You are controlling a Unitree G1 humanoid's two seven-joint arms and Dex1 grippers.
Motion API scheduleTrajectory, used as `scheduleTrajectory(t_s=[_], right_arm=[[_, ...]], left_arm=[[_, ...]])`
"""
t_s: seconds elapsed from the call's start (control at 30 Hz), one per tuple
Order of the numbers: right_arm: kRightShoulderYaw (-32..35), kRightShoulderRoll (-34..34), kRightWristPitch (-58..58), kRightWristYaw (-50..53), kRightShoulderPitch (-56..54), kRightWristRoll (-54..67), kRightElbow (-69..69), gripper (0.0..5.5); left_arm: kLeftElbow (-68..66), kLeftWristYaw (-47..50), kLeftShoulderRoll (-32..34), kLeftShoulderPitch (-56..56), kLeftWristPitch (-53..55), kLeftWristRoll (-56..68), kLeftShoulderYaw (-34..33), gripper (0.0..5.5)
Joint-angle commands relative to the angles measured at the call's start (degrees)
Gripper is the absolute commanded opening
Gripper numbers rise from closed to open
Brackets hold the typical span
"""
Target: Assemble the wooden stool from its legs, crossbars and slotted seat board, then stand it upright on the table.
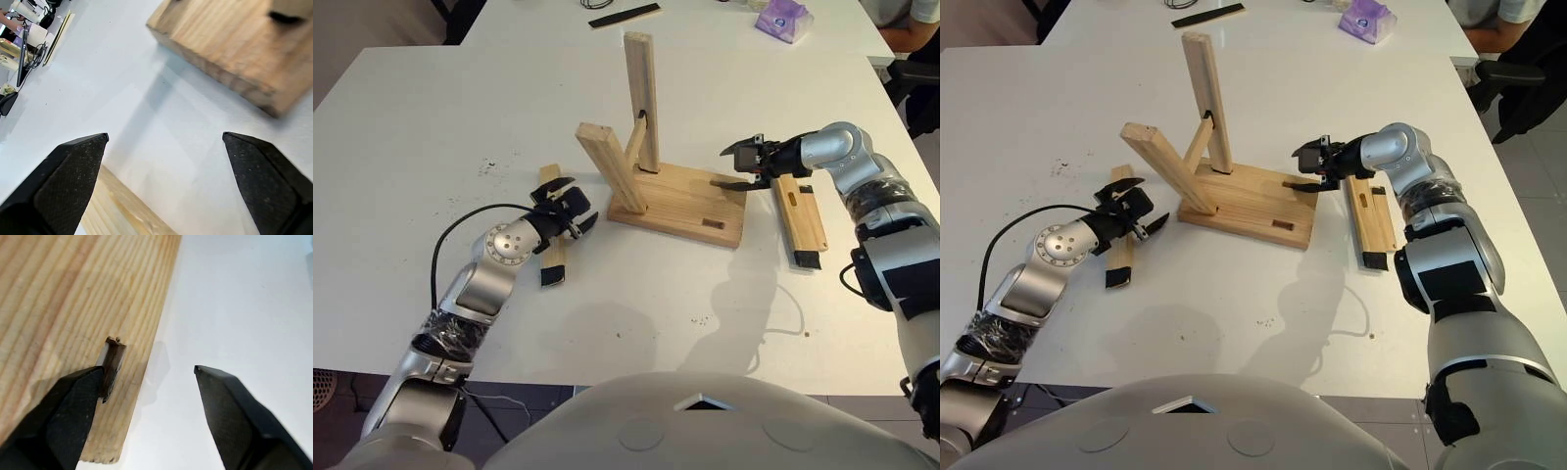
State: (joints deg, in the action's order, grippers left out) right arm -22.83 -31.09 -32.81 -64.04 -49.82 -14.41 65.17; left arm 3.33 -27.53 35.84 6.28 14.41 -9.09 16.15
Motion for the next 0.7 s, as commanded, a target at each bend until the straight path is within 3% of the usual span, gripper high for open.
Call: scheduleTrajectory(t_s=[0.03, 0.23, 0.5, 0.7], right_arm=[[-1.25, 1.71, 6.09, -12.34, 9.50, 3.98, -8.82, 3.43], [-0.54, 1.33, 26.60, -18.39, 18.46, 15.30, -36.77, 3.43], [5.42, -1.24, 32.09, -12.86, 16.78, 15.77, -36.69, 3.43], [9.62, -2.78, 36.08, -11.81, 19.40, 18.74, -39.92, 3.43]], left_arm=[[-4.06, -0.54, -1.88, -1.54, 0.91, -1.83, 1.98, 4.34], [-5.38, 0.68, -5.75, -0.90, -0.02, -2.99, 3.29, 4.34], [-1.32, 2.13, -4.45, 1.40, -4.82, 2.26, -7.91, 4.34], [5.02, -2.94, 2.54, -4.73, -5.97, 6.75, -17.55, 4.34]])
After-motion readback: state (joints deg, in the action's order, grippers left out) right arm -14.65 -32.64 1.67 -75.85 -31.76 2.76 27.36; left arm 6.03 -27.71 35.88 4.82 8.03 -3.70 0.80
